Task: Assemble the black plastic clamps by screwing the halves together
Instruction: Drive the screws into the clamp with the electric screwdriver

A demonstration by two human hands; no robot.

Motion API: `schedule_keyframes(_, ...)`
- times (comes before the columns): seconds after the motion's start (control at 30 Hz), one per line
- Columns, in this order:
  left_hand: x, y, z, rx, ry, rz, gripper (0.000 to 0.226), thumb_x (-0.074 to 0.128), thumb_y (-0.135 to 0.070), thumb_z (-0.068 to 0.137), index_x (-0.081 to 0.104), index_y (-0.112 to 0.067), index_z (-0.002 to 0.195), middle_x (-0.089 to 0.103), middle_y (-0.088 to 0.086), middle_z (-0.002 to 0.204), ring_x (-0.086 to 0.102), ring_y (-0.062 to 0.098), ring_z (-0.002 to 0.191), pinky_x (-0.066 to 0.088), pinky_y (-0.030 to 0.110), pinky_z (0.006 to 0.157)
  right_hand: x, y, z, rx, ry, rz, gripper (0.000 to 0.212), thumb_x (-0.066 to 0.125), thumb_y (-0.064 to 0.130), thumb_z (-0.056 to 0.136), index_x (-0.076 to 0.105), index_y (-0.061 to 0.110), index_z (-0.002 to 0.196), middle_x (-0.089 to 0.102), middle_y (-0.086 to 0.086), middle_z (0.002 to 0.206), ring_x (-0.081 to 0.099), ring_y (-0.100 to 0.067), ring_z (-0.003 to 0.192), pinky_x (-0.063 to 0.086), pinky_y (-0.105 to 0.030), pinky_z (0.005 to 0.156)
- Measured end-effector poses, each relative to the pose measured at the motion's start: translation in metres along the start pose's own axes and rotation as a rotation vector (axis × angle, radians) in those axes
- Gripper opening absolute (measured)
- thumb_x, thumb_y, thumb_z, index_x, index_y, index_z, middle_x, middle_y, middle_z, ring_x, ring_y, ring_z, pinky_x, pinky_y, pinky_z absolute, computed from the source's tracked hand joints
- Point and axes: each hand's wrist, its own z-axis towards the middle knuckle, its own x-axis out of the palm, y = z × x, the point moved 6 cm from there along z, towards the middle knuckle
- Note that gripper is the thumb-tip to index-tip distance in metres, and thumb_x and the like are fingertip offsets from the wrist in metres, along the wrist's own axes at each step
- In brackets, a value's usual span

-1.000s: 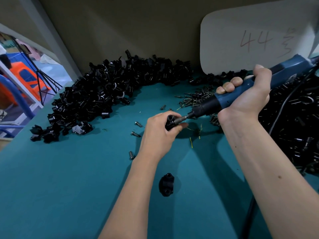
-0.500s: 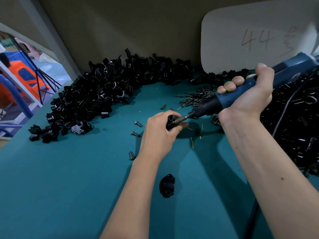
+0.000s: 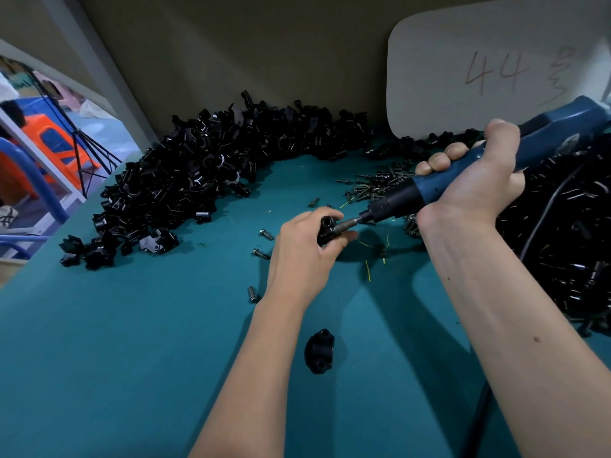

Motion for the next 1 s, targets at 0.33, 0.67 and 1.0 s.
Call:
schedule_keyframes(0.33, -0.005, -0.013, -0.001, 0.119, -0.063, -0.093, 0.025, 0.085, -0.037, 0.083, 0.074, -0.025, 0.101, 0.065, -0.005, 0.084, 0.058, 0.015, 0.077, 0.049, 0.036, 0.067, 0.005, 0.007, 0.003, 0.101, 0.095, 0.061, 0.029, 0.063, 0.025, 0.096, 0.039, 0.016, 0.083, 0.046, -0.001, 0.062, 0.041, -0.017, 0.048, 0.039, -0.028, 0.05)
schedule_keyframes(0.67, 0.003, -0.006, -0.002, -0.162, 0.234, -0.619, 0.034, 0.076, -0.033, 0.084, 0.053, -0.009, 0.076, 0.036, -0.002, 0.061, 0.029, 0.009, 0.047, 0.025, 0.021, 0.042, 0.03, 0.03, -0.004, 0.129, 0.421, 0.079, 0.036, 0.057, 0.046, 0.099, 0.048, 0.022, 0.075, 0.048, 0.004, 0.063, 0.045, -0.012, 0.051, 0.042, -0.027, 0.053)
schedule_keyframes(1.0, -0.032, 0.03, 0.002, -0.545, -0.209, -1.196, 0.04, 0.039, -0.05, 0.108, 0.044, -0.01, 0.112, 0.046, 0.001, 0.069, 0.03, 0.01, 0.051, 0.025, 0.02, 0.041, 0.018, -0.016, -0.001, 0.287, 0.285, -0.447, 0.052, 0.075, 0.019, 0.091, 0.046, 0.003, 0.131, 0.057, -0.009, 0.094, 0.06, -0.019, 0.067, 0.057, -0.034, 0.059)
